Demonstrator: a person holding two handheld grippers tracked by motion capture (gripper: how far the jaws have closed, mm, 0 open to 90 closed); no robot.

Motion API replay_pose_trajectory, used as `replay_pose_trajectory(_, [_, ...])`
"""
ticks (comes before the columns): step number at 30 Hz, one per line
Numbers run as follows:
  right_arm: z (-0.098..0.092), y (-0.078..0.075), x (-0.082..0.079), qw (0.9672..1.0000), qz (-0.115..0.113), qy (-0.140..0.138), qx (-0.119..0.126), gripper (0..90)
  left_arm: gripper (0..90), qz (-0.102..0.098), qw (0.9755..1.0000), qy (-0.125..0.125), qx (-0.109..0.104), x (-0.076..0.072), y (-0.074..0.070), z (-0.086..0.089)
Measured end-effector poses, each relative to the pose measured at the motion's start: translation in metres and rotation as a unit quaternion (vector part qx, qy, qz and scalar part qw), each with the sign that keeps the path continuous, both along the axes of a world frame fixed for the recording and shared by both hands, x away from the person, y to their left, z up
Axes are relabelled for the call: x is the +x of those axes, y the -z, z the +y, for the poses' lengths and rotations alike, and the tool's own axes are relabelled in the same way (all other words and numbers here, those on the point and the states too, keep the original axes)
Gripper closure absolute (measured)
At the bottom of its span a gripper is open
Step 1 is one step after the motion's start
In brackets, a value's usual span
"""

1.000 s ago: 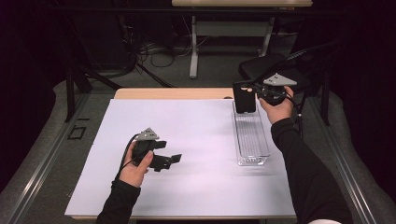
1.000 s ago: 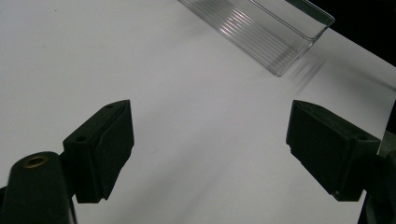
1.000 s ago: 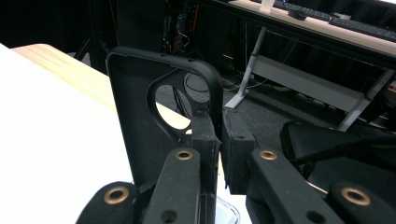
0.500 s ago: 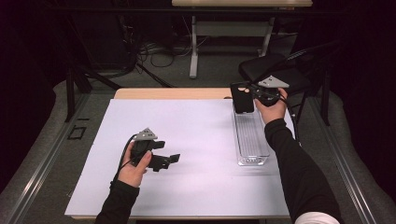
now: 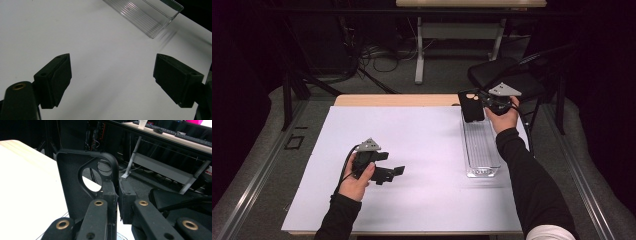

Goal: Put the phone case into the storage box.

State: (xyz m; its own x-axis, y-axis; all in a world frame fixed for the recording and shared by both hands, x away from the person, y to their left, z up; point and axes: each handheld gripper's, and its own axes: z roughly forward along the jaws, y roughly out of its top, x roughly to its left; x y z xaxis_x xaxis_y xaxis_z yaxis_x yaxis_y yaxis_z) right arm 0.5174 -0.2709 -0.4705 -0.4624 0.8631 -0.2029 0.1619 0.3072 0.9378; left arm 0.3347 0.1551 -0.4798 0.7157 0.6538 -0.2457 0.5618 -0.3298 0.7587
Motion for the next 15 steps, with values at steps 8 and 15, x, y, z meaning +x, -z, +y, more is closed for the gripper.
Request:
replay_pose_trajectory(8, [-0.0052, 0.0064, -0.0006, 0.9999, -0.002, -0.005, 0.011, 85.7, 15.8, 0.002, 1.0, 0.0, 0.001, 0.0004, 0.0016, -0.0013])
replay_pose_trajectory(15, [-0.0092, 0.0063, -0.002, 0.9998, 0.002, -0.017, 0.012, 85.5, 15.8, 0.003, 1.0, 0.003, 0.003, 0.0005, 0.0019, -0.0025])
